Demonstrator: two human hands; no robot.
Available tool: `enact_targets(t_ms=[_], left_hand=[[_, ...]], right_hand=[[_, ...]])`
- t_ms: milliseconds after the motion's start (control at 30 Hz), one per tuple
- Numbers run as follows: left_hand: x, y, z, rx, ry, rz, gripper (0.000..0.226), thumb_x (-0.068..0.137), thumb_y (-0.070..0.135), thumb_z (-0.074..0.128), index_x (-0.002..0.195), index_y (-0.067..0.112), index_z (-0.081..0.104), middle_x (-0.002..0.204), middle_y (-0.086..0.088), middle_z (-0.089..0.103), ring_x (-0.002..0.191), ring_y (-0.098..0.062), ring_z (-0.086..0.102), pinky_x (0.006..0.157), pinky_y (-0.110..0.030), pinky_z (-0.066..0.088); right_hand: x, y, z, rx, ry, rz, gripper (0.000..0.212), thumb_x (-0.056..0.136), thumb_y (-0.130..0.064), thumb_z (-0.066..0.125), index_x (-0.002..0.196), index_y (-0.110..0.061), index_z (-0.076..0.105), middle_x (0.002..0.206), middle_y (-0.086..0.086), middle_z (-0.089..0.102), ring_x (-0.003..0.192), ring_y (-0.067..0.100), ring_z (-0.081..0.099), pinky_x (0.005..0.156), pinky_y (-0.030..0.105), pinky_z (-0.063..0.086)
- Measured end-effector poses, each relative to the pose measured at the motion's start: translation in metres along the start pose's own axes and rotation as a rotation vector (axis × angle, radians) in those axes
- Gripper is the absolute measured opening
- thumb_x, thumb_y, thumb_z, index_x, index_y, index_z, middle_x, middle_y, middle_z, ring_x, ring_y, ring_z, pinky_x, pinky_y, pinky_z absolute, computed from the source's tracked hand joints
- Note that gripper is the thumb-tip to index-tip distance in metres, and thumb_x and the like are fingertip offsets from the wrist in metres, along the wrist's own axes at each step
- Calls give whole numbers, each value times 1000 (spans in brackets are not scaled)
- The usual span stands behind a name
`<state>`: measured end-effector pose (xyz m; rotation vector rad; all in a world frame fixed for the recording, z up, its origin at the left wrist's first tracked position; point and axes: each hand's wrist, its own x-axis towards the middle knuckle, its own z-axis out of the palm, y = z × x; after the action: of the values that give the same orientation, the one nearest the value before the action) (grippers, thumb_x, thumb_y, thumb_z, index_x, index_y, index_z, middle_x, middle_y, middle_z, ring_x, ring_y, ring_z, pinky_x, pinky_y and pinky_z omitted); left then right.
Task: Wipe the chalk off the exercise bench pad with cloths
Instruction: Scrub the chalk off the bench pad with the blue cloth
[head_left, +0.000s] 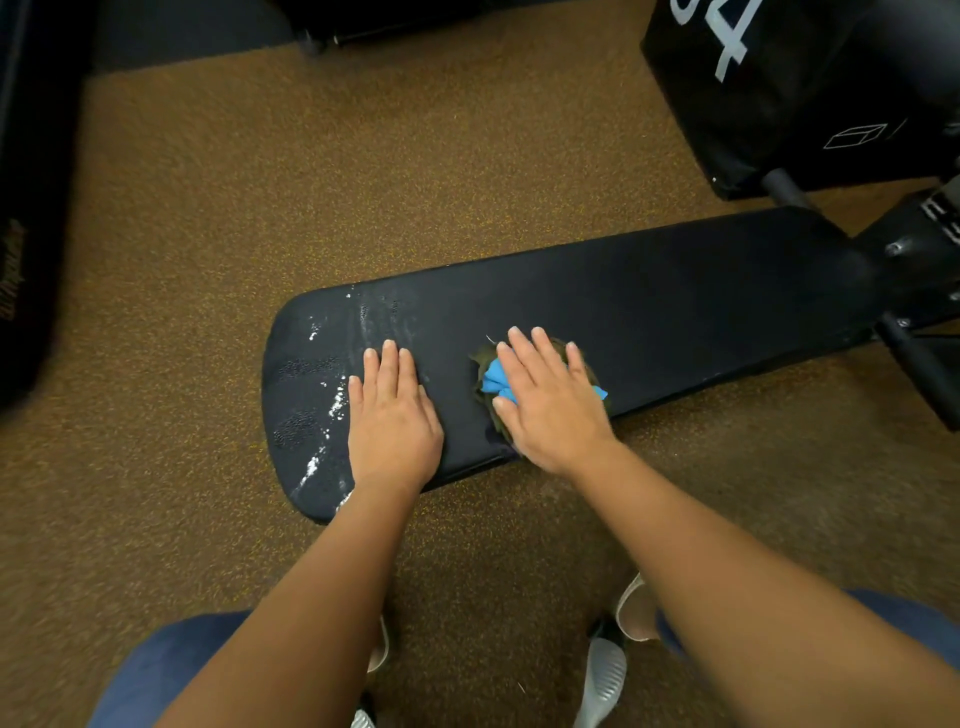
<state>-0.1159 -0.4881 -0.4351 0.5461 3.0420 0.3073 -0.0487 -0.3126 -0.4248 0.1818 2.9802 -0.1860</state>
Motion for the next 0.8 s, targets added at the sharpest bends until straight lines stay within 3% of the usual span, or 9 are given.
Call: enact_targets(t_ms=[67, 167, 267, 367, 467, 567, 667, 800], left_hand=[[0, 0, -1, 5, -5, 1, 57, 94, 27, 22, 144, 3, 33, 154, -13, 26, 145, -31, 16, 115, -48, 16], [1, -2, -2, 15, -41, 13, 56, 95, 24, 21, 147, 4, 27, 157, -12, 19, 146, -29, 10, 117, -46, 11], [2, -3, -5, 9, -34, 29, 59, 93, 28, 19, 146, 4, 29, 156, -12, 22, 145, -29, 13, 116, -46, 13], [2, -5, -6, 33, -39, 42, 60, 94, 31, 18, 147, 6, 30, 156, -11, 22, 145, -28, 15, 116, -44, 14], [3, -6, -8, 45, -56, 42, 60, 94, 32, 18, 148, 8, 27, 157, -10, 20, 146, -26, 13, 117, -42, 14], [4, -12, -9, 57, -89, 83, 58, 96, 28, 27, 150, 9, 19, 159, -7, 11, 147, -23, 6, 118, -40, 10], [3, -21, -13, 30, -69, 137, 54, 97, 28, 26, 148, 8, 26, 157, -8, 19, 146, -24, 13, 116, -40, 15], [2, -31, -13, 52, -61, 166, 60, 96, 36, 15, 148, 9, 28, 157, -6, 22, 146, -24, 14, 117, -41, 14]], right_hand=[[4, -30, 1, 41, 29, 81, 65, 98, -45, 25, 153, -12, 12, 162, 7, 2, 148, 30, -5, 118, 55, -1], [-7, -47, 8, -6, 9, -131, 65, 98, -46, 27, 152, -12, 19, 162, 7, 10, 148, 29, 0, 118, 52, 3], [-6, -12, 4, -54, 1, -315, 65, 96, -51, 25, 151, -16, 23, 161, 3, 14, 148, 24, 7, 119, 49, 9], [7, -3, -3, -38, -10, -133, 64, 98, -49, 25, 153, -17, 15, 162, 2, 7, 149, 23, 1, 118, 52, 8], [11, -41, -4, 37, 17, 53, 65, 99, -46, 27, 153, -13, 12, 162, 6, 2, 148, 28, -7, 118, 53, -2], [-2, -57, 3, 5, -7, -110, 65, 99, -46, 26, 153, -12, 15, 162, 8, 4, 148, 29, -5, 118, 52, 0], [-1, -27, 2, -31, 10, -293, 68, 95, -50, 22, 151, -13, 25, 160, 6, 16, 148, 27, 9, 119, 52, 10], [17, -26, -1, -4, 12, 27, 67, 97, -49, 25, 153, -13, 14, 162, 6, 5, 148, 27, -2, 119, 53, 3]])
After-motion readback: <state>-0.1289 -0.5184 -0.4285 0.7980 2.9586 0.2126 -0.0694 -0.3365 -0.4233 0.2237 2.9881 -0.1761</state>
